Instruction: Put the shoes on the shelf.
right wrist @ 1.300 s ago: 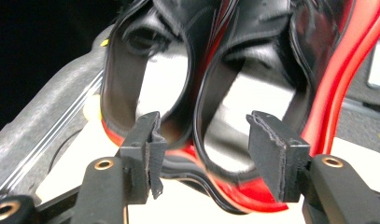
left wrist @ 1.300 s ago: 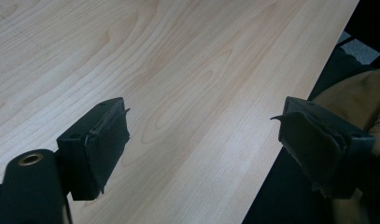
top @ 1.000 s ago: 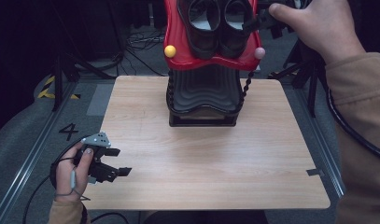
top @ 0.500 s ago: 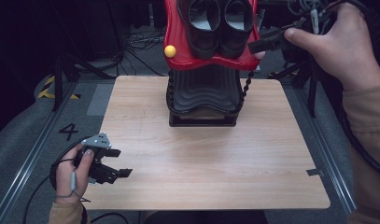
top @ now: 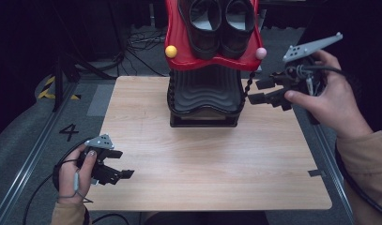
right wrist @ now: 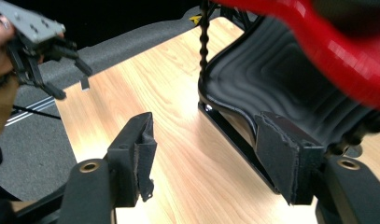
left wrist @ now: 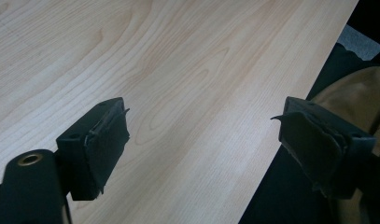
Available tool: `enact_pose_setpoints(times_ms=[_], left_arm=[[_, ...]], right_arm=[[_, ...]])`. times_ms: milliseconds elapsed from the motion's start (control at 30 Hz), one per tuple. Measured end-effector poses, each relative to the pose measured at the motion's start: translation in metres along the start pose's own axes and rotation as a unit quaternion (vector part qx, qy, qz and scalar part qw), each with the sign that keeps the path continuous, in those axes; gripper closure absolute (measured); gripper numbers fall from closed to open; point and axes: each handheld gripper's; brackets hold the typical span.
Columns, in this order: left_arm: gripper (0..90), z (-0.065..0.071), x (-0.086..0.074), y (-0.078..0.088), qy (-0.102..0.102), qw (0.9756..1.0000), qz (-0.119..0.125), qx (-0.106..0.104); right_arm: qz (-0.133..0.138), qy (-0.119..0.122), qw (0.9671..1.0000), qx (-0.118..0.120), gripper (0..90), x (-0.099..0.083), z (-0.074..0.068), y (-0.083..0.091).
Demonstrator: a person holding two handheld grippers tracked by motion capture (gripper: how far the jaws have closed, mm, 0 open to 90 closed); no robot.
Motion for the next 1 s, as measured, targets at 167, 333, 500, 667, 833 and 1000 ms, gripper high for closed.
enact_pose_setpoints(times_ms=[167, 333, 500, 667, 833, 1000], left_arm=[[16.3, 0.002, -0.002, -0.002, 0.003, 1.0, -0.005, 0.004], [16.3, 0.004, -0.004, -0.003, 0.006, 1.0, -0.004, 0.005], [16.3, 0.004, -0.005, -0.005, 0.01, 0.9999, -0.008, 0.01], [16.5, 0.003, -0.004, -0.011, 0.001, 0.9999, -0.008, 0.012], [16.6, 0.002, -0.003, -0.018, -0.005, 0.9999, -0.006, 0.01], [16.5, 0.0, -0.005, -0.022, -0.01, 0.9999, -0.007, 0.012]], right_arm=[[-0.002, -0.007, 0.9999, 0.01, 37.5, -0.035, 0.013, -0.014], [-0.014, -0.013, 0.9998, 0.01, 37.3, -0.063, 0.023, -0.03], [-0.026, -0.012, 0.9996, 0.003, 37.3, -0.094, 0.033, -0.052], [-0.033, -0.019, 0.9993, 0.003, 36.2, -0.126, 0.041, -0.075], [-0.034, -0.027, 0.9991, 0.003, 36.2, -0.154, 0.049, -0.097], [-0.037, -0.033, 0.9987, -0.001, 36.1, -0.176, 0.055, -0.117]])
Point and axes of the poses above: each handheld gripper's, and its own axes: y roughly backward along the jaws, x roughly out of its top, z roughly to its right, and after that the axes turned 12 degrees about -y, right-handed
